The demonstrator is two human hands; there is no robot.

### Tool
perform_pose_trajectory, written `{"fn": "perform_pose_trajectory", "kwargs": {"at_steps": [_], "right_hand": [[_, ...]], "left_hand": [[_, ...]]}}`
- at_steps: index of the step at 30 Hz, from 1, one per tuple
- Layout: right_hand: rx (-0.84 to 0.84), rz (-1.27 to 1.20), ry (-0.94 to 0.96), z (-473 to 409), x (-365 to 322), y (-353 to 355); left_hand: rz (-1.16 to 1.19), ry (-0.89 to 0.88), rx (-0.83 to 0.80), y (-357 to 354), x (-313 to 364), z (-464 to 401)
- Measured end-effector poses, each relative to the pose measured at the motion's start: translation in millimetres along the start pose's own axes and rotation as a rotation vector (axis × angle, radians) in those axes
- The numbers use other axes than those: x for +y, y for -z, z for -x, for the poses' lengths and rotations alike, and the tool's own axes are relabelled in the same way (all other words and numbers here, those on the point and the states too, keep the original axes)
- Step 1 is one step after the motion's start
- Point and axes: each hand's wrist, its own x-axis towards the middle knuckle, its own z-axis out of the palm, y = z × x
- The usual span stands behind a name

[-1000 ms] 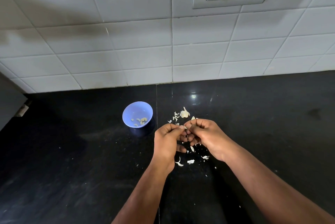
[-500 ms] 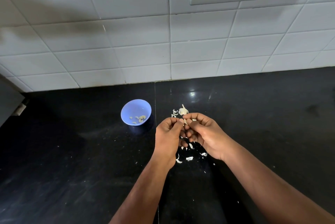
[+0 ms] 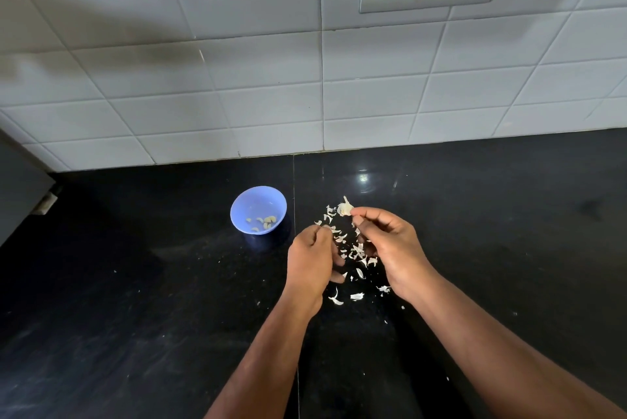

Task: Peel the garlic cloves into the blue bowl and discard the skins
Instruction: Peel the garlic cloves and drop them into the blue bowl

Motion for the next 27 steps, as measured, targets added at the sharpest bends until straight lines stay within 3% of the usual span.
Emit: {"fn": "perform_pose_trajectory", "kwargs": {"at_steps": [4,9,19,23,27], "right_hand": [[0.02,0.028,0.031,-0.5,2.7,1.4],[0.048,0.121,0.139,1.0,4.2,3.2],[0.016,0.175,0.17,1.2,3.6,9.3],[0.013,0.143,0.129,0.9,1.6,7.5],[-0.041,0.044,0.024,0.6,4.0,7.4]], "left_hand": [[-0.168,-0.048,-0.064,3.6,-7.6,-1.9],[-0.151,-0.087,-0.124,0.9,-7.1,3.2],[-0.219,-0.279,0.022,-6.5,1.0,4.5],[-0.212,-0.255,-0.005,-8.0,2.6,3.9],[-0.017,-0.148,-0.042,-6.9,9.6,0.7]]}}
